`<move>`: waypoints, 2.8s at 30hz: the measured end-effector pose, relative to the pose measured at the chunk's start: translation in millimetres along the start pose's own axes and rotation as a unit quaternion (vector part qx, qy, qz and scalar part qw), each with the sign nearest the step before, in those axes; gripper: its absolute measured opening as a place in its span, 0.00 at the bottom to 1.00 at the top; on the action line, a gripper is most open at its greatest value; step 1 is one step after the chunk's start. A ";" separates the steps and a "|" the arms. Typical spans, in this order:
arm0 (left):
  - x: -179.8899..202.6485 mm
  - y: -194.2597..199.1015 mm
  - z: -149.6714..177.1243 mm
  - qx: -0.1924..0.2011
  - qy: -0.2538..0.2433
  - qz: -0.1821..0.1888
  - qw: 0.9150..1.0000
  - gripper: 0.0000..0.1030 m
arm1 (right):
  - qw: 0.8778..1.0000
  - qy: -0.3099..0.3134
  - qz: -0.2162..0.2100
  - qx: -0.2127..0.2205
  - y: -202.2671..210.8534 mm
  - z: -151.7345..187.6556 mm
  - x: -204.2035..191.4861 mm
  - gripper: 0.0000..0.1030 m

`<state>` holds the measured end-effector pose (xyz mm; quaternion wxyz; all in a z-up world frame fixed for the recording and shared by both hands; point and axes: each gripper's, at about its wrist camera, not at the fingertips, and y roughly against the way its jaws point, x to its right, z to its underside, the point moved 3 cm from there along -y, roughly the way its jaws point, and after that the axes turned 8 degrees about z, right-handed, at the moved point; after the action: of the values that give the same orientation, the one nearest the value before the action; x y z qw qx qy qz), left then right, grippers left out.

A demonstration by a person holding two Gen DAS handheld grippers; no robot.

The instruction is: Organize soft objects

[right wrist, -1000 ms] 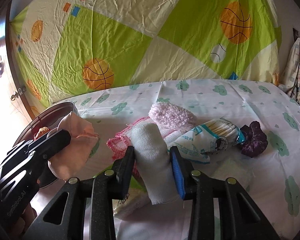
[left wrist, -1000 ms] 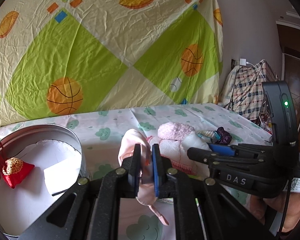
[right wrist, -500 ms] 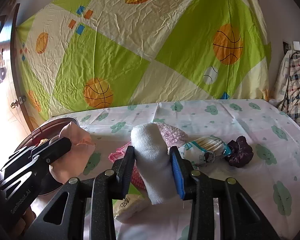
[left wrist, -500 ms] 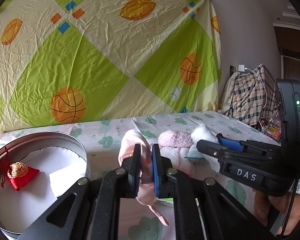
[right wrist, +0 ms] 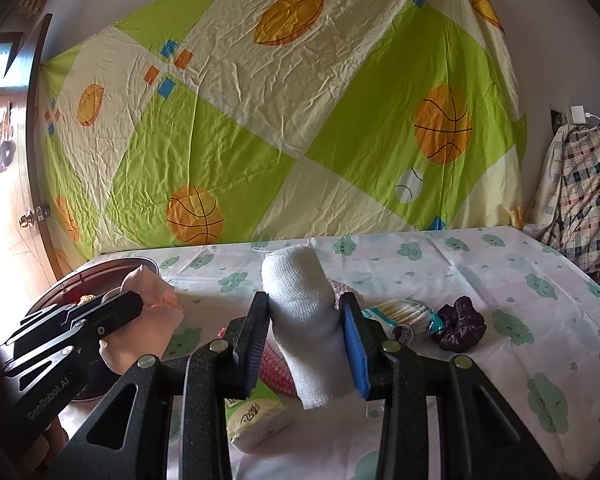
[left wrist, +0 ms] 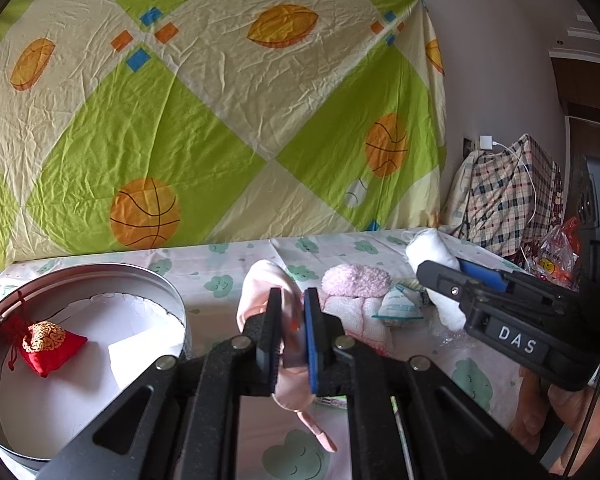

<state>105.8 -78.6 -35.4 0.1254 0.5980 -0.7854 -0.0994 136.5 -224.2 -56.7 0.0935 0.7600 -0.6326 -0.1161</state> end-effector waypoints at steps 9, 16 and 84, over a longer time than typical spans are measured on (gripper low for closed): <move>-5.2 6.0 0.7 0.007 0.011 -0.005 1.000 0.08 | 1.000 -0.004 0.003 0.022 9.5 -0.5 0.3 0.37; -6.7 11.7 1.7 0.015 0.012 -0.011 1.000 0.08 | 1.000 -0.007 0.000 0.025 11.1 -0.6 -0.5 0.37; -23.3 35.1 29.4 -0.077 0.045 -0.011 0.996 0.07 | 0.999 -0.036 -0.021 0.027 15.3 -0.8 1.2 0.37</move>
<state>70.3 -46.6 -54.5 0.2053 0.5987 -0.7624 -0.1345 122.6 -228.1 -51.6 0.0474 0.7709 -0.6221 -0.1281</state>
